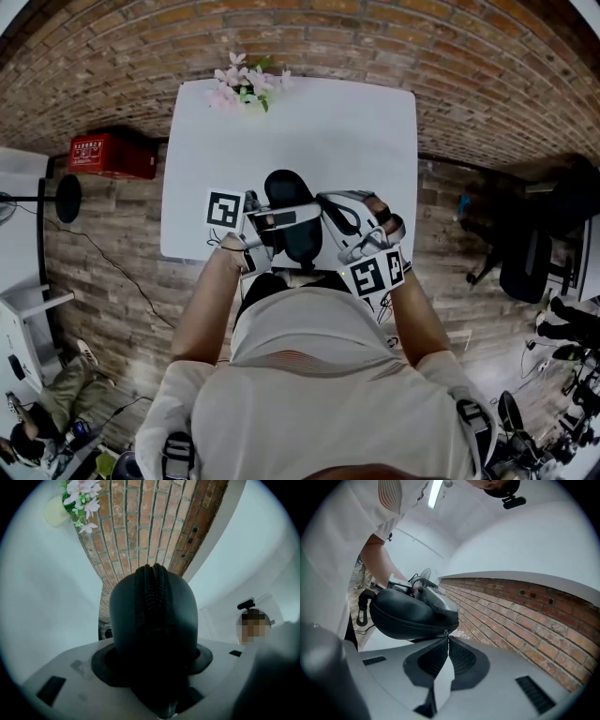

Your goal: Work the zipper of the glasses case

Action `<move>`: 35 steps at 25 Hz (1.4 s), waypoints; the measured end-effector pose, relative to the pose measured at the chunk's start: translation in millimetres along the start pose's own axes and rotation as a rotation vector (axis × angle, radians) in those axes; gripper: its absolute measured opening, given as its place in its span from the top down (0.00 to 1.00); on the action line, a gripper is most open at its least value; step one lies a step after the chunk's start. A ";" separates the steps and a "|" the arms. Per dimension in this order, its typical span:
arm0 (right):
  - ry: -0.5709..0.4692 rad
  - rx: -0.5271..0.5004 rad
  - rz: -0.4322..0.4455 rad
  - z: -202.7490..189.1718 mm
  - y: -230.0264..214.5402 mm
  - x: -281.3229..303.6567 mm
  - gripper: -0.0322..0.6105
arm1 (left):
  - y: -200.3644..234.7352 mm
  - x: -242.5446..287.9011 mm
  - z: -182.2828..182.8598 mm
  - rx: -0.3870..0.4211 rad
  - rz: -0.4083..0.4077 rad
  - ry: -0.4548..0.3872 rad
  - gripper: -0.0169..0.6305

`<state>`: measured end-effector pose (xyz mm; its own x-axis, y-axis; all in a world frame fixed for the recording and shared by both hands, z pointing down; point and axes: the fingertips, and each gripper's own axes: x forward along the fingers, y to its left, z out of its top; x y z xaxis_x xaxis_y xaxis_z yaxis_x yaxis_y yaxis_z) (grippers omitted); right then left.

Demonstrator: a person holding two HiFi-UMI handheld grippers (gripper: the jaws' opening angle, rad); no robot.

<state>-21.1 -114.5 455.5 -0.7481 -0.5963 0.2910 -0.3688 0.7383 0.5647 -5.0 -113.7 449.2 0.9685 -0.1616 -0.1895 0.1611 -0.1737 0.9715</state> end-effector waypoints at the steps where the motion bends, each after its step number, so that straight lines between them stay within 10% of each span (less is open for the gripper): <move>1: -0.004 0.002 0.002 0.1 -0.4 0.1 0.86 | -0.4 1.3 -3.9 0.004 -0.002 0.024 0.57; 17: 0.013 -0.041 0.021 -8.2 -2.8 0.5 0.86 | 21.4 2.8 -52.2 0.233 0.165 0.421 0.57; 35: 0.031 -0.158 0.089 -12.5 12.7 2.8 0.86 | 35.6 -7.5 -92.1 0.196 0.178 0.665 0.57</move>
<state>-21.0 -110.8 473.1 -0.7553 -0.5425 0.3676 -0.2094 0.7313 0.6491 11.0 -29.1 498.3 0.8976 0.4119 0.1572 0.0129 -0.3809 0.9245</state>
